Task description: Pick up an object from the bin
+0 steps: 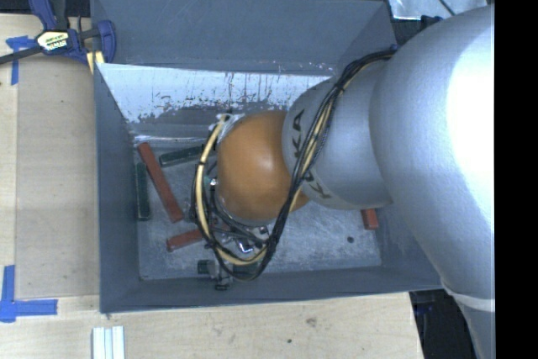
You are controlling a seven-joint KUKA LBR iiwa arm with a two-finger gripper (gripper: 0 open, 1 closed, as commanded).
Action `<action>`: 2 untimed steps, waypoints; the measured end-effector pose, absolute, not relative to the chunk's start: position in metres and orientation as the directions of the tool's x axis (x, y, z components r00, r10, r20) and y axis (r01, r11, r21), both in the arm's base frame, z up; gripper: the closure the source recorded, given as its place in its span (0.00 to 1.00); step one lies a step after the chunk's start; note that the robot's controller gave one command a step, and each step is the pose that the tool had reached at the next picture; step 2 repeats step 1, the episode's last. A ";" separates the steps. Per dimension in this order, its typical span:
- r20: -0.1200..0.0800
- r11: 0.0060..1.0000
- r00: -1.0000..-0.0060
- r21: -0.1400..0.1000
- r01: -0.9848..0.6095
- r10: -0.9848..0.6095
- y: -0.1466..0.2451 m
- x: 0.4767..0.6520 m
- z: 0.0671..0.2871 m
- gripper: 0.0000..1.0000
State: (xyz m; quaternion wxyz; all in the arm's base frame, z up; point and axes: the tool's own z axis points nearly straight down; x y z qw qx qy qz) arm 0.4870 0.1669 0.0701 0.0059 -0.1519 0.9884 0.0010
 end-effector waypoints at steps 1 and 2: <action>-0.003 0.990 -0.990 0.002 -0.144 -0.144 0.164 0.486 0.073 1.00; -0.003 0.990 -0.990 0.002 -0.144 -0.144 0.164 0.486 0.073 1.00</action>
Offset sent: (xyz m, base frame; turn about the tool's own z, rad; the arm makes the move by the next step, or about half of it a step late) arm 0.0000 0.0000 0.0000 0.0000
